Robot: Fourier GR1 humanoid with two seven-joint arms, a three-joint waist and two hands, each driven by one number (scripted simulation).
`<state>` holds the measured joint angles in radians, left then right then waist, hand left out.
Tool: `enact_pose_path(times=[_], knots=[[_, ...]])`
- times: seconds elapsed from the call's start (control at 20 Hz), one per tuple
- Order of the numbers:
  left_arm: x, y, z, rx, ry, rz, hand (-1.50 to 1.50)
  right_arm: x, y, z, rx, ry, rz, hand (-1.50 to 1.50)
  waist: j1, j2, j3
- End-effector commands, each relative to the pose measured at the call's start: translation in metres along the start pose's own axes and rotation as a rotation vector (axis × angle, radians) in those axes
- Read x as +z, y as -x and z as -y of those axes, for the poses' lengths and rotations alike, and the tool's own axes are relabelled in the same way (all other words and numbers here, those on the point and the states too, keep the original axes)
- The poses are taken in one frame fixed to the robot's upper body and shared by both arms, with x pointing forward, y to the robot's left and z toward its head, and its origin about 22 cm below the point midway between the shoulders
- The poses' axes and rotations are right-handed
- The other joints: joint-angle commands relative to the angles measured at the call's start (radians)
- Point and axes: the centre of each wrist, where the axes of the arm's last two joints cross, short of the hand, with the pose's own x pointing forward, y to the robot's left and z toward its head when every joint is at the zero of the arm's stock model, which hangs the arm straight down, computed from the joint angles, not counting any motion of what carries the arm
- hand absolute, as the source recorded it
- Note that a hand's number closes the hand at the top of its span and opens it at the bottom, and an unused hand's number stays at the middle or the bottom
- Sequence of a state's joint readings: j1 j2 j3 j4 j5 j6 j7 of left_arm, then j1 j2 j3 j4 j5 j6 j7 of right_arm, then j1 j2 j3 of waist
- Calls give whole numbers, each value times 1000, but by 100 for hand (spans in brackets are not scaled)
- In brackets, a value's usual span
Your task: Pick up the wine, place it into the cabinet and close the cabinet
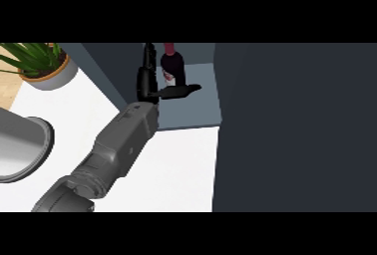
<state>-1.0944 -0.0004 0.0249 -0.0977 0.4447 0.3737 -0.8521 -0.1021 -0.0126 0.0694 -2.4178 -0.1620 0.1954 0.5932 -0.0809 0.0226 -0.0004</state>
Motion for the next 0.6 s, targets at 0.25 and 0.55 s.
enact_pose_path(times=[0.25, 0.55], knots=[[18, 20, -14, 114, 1, -32, -150, 0, -10, -5, -24, -10, 25, -150, 11, -8, -1], [16, 14, -10, 167, -8, -25, -150, 10, -4, -3, -21, -12, 14, -150, 12, -20, 0]])
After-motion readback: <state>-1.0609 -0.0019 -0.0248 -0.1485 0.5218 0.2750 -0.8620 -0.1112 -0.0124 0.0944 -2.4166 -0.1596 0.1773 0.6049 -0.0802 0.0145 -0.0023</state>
